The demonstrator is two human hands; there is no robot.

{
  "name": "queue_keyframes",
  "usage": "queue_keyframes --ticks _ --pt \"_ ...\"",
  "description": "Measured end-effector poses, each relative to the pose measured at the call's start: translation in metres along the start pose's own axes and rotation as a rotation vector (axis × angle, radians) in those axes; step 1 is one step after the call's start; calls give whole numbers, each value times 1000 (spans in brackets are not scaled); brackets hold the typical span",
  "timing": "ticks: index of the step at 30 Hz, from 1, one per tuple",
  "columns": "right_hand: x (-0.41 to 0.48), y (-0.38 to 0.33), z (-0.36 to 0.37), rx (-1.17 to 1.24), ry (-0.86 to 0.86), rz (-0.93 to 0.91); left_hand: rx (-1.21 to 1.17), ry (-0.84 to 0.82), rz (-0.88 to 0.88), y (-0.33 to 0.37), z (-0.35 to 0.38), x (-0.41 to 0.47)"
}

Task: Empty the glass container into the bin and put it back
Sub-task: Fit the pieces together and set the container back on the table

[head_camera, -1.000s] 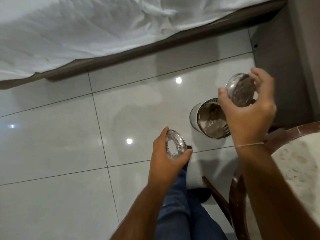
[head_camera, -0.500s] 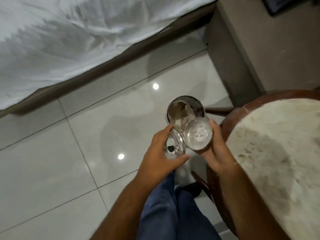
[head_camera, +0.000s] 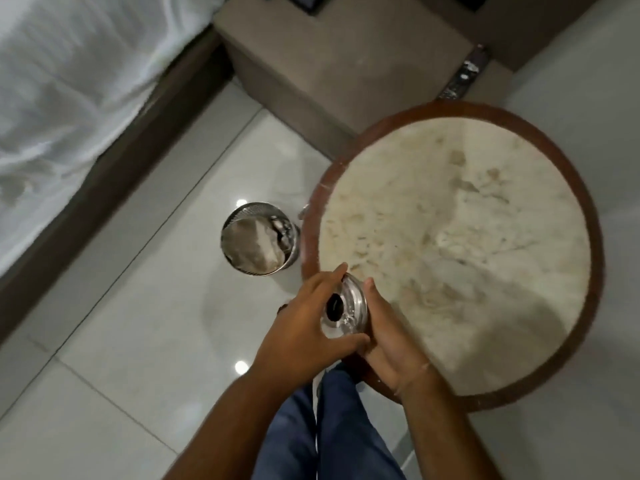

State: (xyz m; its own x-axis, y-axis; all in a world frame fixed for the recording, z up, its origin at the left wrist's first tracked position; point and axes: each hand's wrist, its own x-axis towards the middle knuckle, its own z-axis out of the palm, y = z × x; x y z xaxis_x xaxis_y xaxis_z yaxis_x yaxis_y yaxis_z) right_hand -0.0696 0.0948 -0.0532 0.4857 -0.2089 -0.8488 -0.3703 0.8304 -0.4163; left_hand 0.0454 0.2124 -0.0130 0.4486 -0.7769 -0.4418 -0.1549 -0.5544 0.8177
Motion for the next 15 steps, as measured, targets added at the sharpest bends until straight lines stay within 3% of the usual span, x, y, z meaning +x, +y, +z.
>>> queue_keyframes --ticks 2,7,11,13,15 --pt "-11 -2 3 51 -14 28 34 29 -7 -7 8 6" --pt "-33 -16 -51 270 68 34 123 -82 5 26 54 49" --pt "-49 -24 -88 161 424 -138 380 -78 84 52 98 93" --pt "-58 -19 -111 11 685 -265 556 -79 161 63 122 111" --pt "-69 -12 -130 -146 810 -358 720 -73 254 69 139 128"
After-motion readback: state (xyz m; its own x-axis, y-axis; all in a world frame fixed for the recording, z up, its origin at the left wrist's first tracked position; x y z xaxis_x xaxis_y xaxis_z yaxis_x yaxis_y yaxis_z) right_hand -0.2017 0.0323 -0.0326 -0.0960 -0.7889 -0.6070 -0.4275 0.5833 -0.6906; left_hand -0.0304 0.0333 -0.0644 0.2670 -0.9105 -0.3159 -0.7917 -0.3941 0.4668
